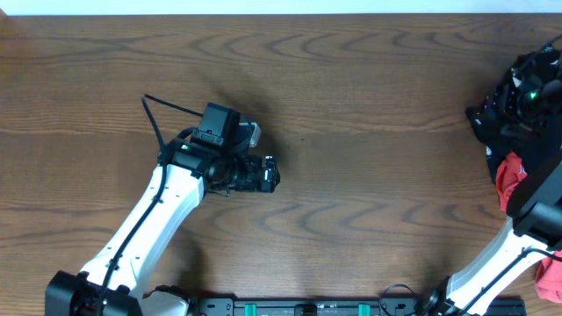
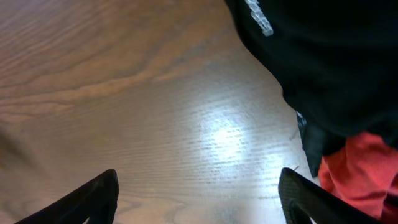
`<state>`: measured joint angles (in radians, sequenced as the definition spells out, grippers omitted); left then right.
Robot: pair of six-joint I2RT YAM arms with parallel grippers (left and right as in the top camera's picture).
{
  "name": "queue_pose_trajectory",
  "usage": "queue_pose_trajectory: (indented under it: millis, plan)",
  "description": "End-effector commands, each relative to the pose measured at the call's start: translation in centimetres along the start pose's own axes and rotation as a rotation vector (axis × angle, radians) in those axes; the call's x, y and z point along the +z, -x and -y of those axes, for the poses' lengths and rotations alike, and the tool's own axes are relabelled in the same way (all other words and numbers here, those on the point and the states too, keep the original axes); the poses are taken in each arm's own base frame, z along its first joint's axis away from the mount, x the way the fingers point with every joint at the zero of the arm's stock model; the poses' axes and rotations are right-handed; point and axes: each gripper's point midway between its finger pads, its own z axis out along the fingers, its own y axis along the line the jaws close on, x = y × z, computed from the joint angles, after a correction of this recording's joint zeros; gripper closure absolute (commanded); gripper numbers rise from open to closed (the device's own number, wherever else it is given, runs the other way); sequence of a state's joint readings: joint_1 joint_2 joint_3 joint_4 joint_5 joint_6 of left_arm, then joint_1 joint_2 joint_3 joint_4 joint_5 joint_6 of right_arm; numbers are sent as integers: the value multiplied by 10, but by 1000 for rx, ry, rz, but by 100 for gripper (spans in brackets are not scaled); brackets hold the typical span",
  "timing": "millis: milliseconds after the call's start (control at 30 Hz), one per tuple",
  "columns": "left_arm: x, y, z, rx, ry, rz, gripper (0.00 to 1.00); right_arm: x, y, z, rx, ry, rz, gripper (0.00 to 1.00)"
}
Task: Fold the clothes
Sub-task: 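Grasp the black polo shirt in the pile with the right gripper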
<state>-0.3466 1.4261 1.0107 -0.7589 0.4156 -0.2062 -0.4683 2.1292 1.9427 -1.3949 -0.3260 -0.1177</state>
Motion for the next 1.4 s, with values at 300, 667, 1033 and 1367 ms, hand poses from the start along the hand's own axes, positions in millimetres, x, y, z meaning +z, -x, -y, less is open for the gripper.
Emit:
queue_pose_trajectory:
  millis: [300,667,1033,1367]
  plan:
    - [3,12,2,17,1,24,3,5,18,13,-27,-186,17,12]
    - [3,12,2,17,1,24,3,25,8,69,130,-203,-62,9]
    - [3,12,2,18,0,27,3,10,-1,111,288,-171,-31,12]
    - [2,15,3,23,-3,38,3,8,2,118,306,-174,-12,18]
